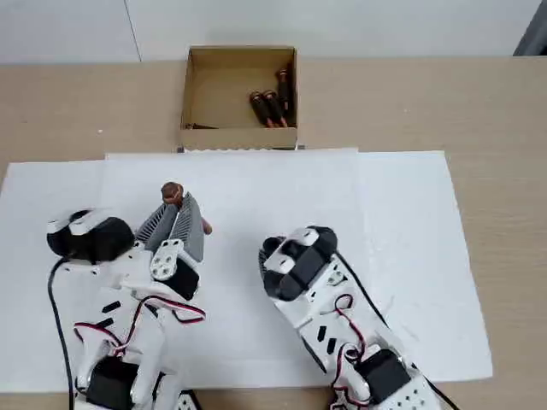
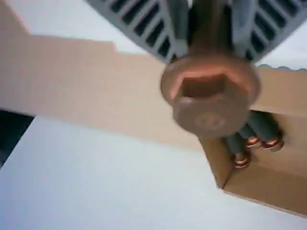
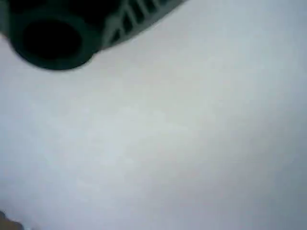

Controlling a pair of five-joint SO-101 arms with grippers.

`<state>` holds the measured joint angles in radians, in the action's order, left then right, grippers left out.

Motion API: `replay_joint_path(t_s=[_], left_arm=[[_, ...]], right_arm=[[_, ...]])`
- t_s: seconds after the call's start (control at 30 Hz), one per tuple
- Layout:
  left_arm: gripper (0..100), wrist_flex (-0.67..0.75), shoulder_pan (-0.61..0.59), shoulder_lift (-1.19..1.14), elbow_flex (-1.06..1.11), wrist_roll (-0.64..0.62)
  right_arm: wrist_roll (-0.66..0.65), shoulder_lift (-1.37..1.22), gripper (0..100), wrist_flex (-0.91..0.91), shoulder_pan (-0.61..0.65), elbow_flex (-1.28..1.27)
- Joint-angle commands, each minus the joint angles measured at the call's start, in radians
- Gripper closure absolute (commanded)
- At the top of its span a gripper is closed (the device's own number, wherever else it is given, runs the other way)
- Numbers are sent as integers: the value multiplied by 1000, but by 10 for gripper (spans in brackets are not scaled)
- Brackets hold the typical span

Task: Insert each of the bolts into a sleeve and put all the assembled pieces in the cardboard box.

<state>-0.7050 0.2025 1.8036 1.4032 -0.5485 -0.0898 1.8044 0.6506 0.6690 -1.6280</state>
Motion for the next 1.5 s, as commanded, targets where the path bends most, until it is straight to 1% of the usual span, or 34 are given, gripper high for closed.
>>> replay_joint_path(t_s=[0.0,0.13,0.23,0.33,0.47,1.0,1.2,1.33,1.47], left_arm=[[994,40,58,14,-1,-32],[994,41,146,14,1,-34],[994,41,183,14,1,-58],[994,41,199,14,1,-68],[994,38,219,14,2,-68],[994,66,273,14,102,-68],[994,-78,388,14,85,-55],[994,-173,416,14,54,12],[994,-230,419,14,53,21]], right_arm=[[-25,7,995,-87,31,-28],[-34,7,995,-137,59,-54],[-34,7,995,-142,79,-54],[-35,7,995,-142,84,-52],[-74,7,995,-143,84,-52],[-75,7,995,-139,81,9],[-75,7,995,-136,77,9],[-77,7,995,-136,77,9],[-77,7,995,-140,77,9]])
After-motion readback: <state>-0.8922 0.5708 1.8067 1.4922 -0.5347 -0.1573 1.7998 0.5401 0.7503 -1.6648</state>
